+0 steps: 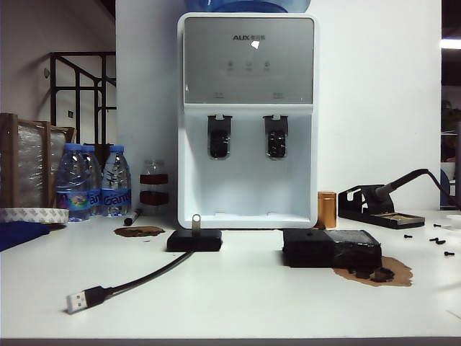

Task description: Take the USB flash drive out of the black sponge and insert it into the slot on top of the black USB adpator box.

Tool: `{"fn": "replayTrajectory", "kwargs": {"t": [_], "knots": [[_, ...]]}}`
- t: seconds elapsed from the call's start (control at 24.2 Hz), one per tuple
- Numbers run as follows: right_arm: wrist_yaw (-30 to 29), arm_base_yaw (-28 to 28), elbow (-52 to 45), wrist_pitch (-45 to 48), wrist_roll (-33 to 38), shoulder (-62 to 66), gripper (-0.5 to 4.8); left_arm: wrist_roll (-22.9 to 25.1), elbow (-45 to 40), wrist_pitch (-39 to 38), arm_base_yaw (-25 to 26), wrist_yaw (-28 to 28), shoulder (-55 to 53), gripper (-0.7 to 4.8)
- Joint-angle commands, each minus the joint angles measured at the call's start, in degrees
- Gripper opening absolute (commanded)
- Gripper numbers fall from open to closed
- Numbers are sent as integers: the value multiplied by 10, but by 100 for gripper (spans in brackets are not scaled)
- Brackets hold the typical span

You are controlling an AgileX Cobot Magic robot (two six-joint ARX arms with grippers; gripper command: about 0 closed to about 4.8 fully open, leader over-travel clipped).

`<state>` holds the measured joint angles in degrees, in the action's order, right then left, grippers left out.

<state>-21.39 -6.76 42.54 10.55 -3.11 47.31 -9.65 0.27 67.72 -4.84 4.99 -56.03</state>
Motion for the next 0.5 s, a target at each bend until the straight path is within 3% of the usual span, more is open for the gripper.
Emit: {"fn": "replayTrajectory", "kwargs": {"t": [0.04, 0.25, 0.37, 0.5], "knots": [[-12, -2, -53, -53, -3, -84, -2, 34, -1, -90, 5, -1, 63, -4], [-39, -2, -163, -38, 34, -196, -2, 33, 0, -194, 4, -20, 175, -4], [-74, -2, -272, 30, 78, -283, -2, 34, 0, -301, 4, -28, 275, -4], [-63, -2, -332, 76, 101, -321, -2, 34, 0, -363, 4, -29, 327, -4]]}}
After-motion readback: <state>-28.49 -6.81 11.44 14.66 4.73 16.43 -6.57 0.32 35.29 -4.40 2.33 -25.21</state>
